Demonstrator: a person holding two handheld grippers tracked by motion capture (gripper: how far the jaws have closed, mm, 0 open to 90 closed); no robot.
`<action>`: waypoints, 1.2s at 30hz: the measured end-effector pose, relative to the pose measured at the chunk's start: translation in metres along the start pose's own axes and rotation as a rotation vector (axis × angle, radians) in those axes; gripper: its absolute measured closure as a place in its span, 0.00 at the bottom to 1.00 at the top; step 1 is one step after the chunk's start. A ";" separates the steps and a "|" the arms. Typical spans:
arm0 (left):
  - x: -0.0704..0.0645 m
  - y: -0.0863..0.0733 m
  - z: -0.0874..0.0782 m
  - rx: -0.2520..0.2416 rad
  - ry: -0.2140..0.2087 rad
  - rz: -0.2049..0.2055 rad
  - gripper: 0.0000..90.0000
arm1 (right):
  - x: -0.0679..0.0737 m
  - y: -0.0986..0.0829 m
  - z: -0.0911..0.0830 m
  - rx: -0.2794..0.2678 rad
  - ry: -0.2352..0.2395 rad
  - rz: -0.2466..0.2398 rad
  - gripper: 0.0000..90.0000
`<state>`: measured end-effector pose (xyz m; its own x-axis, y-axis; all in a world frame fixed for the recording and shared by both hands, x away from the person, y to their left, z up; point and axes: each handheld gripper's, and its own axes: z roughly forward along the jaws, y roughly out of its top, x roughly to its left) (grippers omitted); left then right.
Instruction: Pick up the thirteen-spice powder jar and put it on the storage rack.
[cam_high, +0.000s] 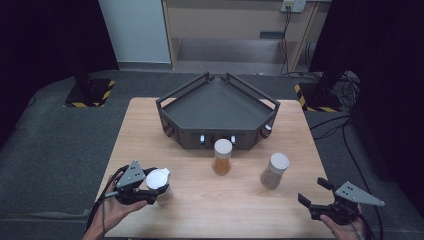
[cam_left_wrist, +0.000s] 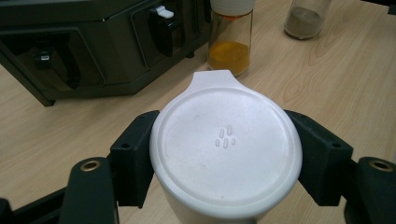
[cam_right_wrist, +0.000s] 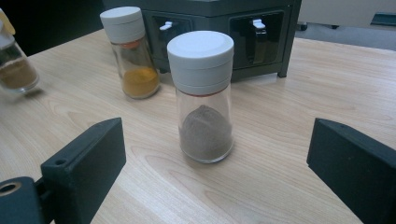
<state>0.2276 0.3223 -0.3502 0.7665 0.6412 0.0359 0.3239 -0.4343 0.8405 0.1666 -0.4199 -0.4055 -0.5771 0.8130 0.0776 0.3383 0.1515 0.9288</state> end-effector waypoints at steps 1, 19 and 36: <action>0.000 0.003 0.000 0.002 -0.001 0.006 0.33 | 0.000 0.000 0.000 0.000 0.000 0.000 0.06; 0.019 0.045 0.010 0.017 -0.079 0.001 0.33 | -0.001 0.000 0.000 -0.001 0.003 -0.001 0.06; 0.039 0.089 0.015 0.036 -0.114 -0.004 0.33 | -0.001 0.000 0.000 -0.001 0.005 -0.002 0.06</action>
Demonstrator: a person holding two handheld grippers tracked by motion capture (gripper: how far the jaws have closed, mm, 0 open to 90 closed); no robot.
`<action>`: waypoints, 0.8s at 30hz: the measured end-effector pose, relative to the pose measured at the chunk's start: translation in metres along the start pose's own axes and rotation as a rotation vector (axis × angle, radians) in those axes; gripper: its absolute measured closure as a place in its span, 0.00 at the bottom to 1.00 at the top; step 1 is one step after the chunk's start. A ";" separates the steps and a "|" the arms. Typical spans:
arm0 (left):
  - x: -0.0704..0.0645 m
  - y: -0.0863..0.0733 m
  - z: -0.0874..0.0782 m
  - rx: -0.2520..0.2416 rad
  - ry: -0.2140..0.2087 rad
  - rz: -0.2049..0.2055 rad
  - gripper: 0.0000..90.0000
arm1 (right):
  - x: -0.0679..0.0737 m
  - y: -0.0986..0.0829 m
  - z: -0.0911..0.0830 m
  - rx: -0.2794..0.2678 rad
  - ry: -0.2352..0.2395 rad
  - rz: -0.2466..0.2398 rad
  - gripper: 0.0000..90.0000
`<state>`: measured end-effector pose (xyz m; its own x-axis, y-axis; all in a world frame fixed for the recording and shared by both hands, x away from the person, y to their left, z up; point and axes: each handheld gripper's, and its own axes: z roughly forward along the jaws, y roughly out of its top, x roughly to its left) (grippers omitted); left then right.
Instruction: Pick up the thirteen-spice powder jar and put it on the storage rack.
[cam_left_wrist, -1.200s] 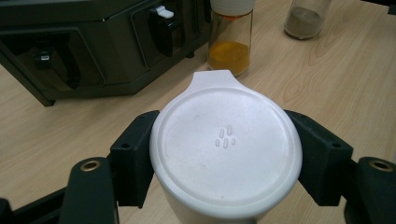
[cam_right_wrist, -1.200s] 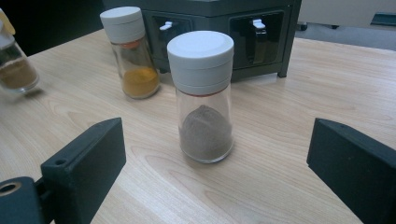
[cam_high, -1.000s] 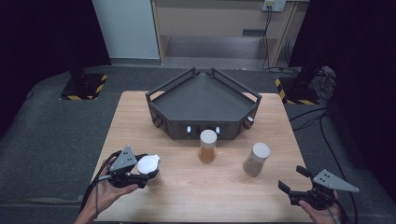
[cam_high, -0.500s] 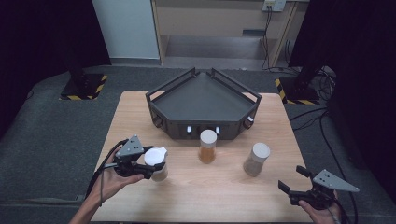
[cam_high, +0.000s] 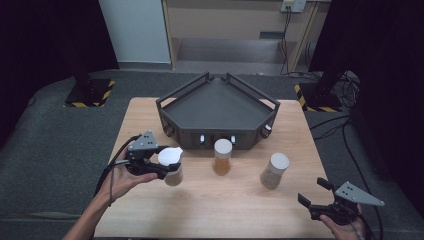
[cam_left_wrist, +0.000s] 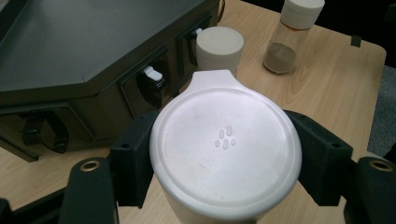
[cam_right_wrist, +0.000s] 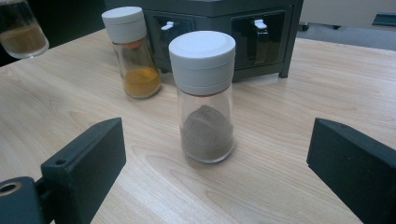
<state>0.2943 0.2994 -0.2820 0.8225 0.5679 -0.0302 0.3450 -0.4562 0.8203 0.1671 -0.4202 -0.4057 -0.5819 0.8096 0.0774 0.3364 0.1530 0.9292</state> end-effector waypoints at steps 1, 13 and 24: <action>0.000 0.002 0.000 -0.001 0.004 -0.001 0.33 | 0.000 0.000 0.000 -0.001 0.000 -0.001 0.06; 0.004 0.030 -0.003 -0.003 0.030 0.004 0.33 | 0.000 0.000 0.000 0.001 0.002 -0.004 0.06; 0.009 0.052 -0.006 -0.020 0.075 -0.003 0.33 | 0.001 0.001 0.000 0.003 0.004 -0.002 0.06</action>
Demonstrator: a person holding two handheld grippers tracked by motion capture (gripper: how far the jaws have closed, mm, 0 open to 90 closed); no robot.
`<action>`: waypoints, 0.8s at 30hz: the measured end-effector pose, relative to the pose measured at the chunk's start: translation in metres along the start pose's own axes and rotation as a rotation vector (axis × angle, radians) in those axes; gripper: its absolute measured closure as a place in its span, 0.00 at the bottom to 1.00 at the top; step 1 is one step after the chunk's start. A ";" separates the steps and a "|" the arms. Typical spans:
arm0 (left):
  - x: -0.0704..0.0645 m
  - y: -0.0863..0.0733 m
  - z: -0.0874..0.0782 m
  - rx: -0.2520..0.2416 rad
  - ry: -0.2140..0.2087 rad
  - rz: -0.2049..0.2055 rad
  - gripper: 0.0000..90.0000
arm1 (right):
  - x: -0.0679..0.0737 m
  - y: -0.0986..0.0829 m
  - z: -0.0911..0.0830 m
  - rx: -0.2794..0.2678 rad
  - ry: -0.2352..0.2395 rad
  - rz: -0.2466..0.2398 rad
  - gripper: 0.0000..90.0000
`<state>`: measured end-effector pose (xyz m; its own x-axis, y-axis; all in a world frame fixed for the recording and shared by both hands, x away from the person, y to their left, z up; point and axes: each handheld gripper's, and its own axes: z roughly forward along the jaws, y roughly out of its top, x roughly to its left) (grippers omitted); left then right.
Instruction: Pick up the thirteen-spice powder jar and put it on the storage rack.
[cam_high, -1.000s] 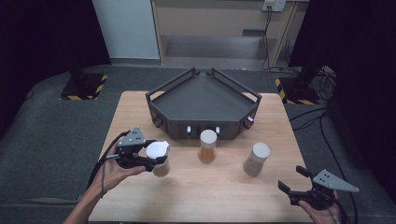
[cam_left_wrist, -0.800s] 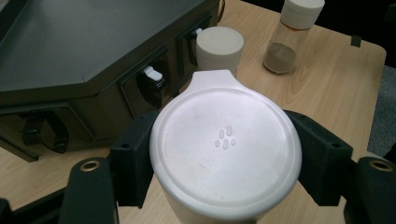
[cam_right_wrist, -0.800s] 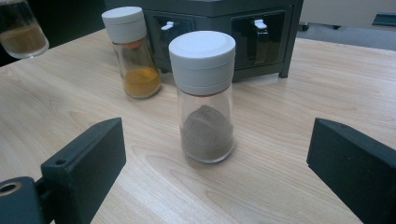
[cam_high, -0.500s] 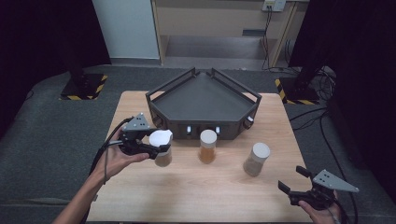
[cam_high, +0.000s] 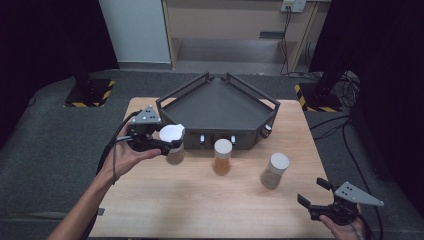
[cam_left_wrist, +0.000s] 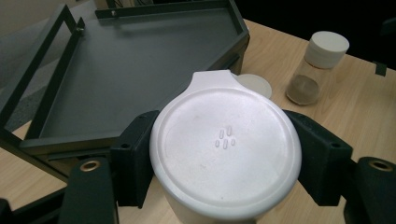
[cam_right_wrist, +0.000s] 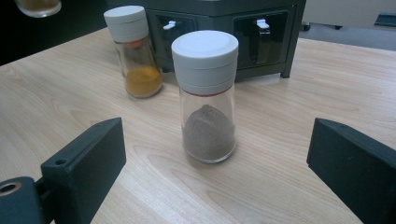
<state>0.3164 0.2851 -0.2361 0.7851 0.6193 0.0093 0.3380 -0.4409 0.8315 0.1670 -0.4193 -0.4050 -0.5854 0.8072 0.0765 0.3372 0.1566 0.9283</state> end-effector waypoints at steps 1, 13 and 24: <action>0.001 0.002 0.000 -0.001 0.002 -0.003 0.33 | 0.000 0.000 0.000 0.000 0.000 0.000 0.06; 0.010 0.021 0.009 -0.026 0.054 -0.040 0.33 | -0.001 0.000 0.000 0.001 0.002 0.003 0.06; 0.019 0.038 0.020 -0.027 0.113 -0.065 0.33 | -0.001 0.000 0.000 0.000 0.004 0.003 0.06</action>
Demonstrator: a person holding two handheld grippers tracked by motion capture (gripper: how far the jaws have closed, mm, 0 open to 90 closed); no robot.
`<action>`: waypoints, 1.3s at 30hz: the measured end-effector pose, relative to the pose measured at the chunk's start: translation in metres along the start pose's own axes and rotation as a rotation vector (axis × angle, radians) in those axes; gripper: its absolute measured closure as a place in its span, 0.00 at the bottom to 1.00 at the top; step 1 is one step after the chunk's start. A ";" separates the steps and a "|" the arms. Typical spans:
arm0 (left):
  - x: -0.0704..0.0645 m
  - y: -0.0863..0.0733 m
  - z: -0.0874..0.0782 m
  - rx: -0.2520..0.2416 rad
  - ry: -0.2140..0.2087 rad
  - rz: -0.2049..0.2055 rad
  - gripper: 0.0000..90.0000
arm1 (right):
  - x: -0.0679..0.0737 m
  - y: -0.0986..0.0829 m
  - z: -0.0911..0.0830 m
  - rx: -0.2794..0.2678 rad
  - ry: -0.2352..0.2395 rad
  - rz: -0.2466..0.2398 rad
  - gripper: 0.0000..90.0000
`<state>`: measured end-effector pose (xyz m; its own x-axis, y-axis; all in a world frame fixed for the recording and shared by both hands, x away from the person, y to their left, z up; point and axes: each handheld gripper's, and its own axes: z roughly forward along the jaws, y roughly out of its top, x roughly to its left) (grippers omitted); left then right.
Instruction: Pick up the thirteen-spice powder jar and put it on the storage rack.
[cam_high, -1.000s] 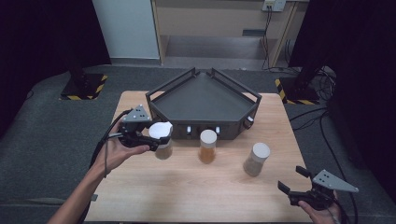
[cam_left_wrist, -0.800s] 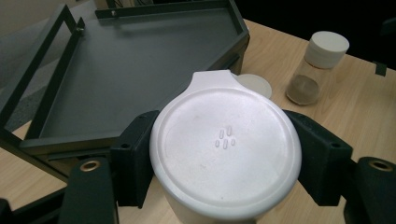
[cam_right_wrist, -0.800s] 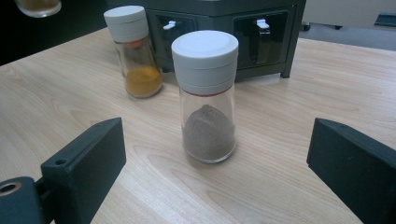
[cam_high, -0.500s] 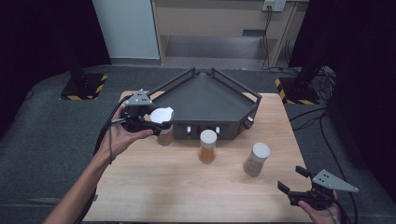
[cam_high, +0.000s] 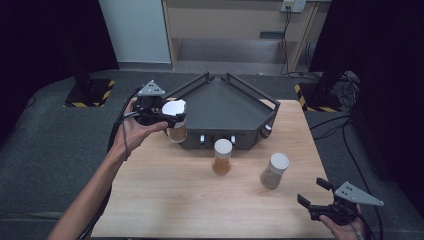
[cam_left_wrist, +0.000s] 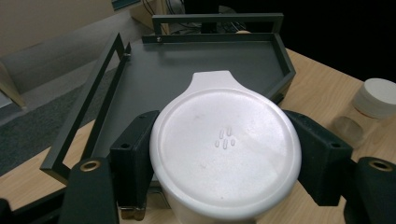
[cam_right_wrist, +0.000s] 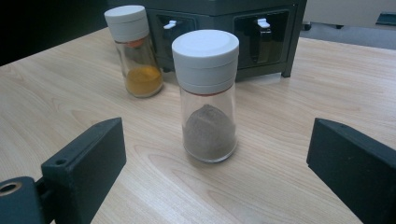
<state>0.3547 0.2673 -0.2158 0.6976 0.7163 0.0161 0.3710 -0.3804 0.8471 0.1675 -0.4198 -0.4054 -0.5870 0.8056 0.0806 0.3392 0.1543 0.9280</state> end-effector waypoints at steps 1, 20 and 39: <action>0.001 0.001 0.001 -0.001 0.003 -0.002 0.33 | 0.000 0.000 0.000 0.000 0.000 0.000 0.06; 0.012 0.015 0.018 -0.025 0.023 -0.036 0.33 | -0.001 0.000 0.000 0.002 0.003 0.002 0.06; 0.024 0.019 0.045 -0.033 0.045 -0.068 0.33 | -0.002 -0.001 0.000 0.002 0.005 0.005 0.06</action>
<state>0.4062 0.2510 -0.2227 0.6430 0.7656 -0.0190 0.3954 -0.3107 0.8643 0.1684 -0.4212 -0.4061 -0.5891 0.8033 0.0871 0.3433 0.1513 0.9269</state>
